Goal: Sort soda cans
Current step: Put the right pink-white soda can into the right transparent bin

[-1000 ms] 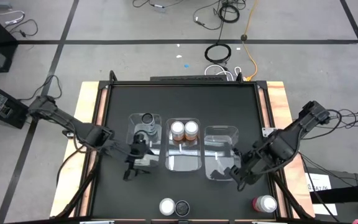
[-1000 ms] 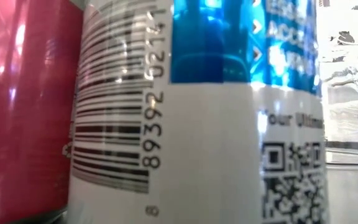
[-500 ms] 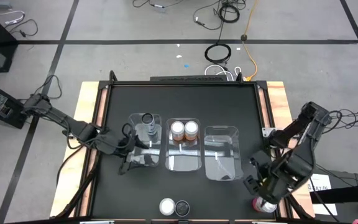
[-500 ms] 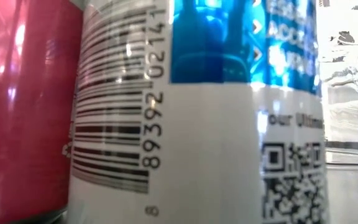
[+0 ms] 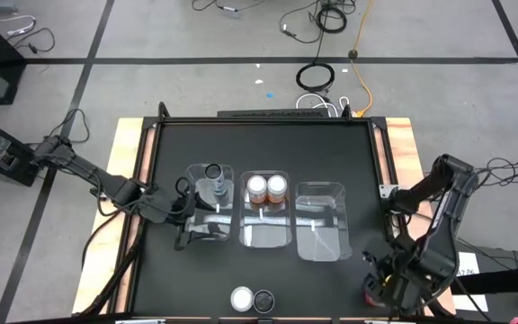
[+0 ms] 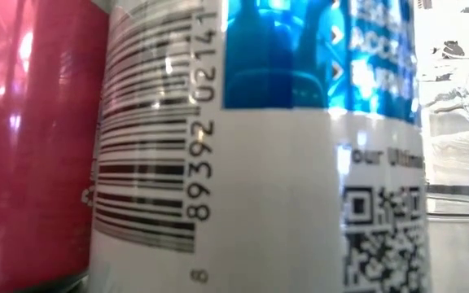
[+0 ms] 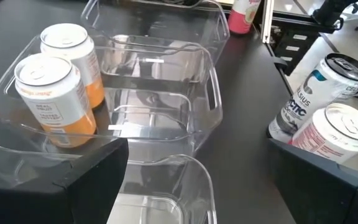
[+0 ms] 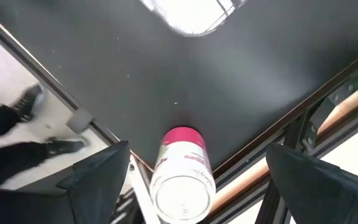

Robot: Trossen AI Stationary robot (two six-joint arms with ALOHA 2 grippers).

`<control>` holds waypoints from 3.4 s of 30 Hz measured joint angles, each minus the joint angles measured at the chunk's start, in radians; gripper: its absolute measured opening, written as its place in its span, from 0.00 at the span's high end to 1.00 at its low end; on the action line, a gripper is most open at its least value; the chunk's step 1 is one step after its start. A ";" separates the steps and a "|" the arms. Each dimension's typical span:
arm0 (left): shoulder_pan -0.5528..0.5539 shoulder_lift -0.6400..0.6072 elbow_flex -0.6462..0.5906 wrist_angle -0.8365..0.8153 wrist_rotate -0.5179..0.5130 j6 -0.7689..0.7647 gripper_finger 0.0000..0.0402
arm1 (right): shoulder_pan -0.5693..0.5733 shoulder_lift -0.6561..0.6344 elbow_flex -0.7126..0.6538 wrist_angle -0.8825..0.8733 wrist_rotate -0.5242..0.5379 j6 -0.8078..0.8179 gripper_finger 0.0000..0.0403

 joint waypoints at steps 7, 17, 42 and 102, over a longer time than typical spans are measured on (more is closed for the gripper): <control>0.000 0.000 0.000 0.006 -0.003 -0.027 0.04 | 0.031 0.077 0.000 0.042 -0.003 -0.146 0.08; 0.000 0.000 0.000 0.059 -0.004 -0.079 0.04 | 0.054 0.124 0.000 0.036 -0.054 -0.186 0.08; 0.000 0.001 0.000 0.101 -0.012 -0.132 0.04 | 0.172 0.116 -0.138 0.227 0.018 -0.194 0.08; 0.001 0.001 0.000 0.091 -0.011 -0.123 0.04 | -0.392 -0.312 -0.179 0.118 0.236 -0.582 0.31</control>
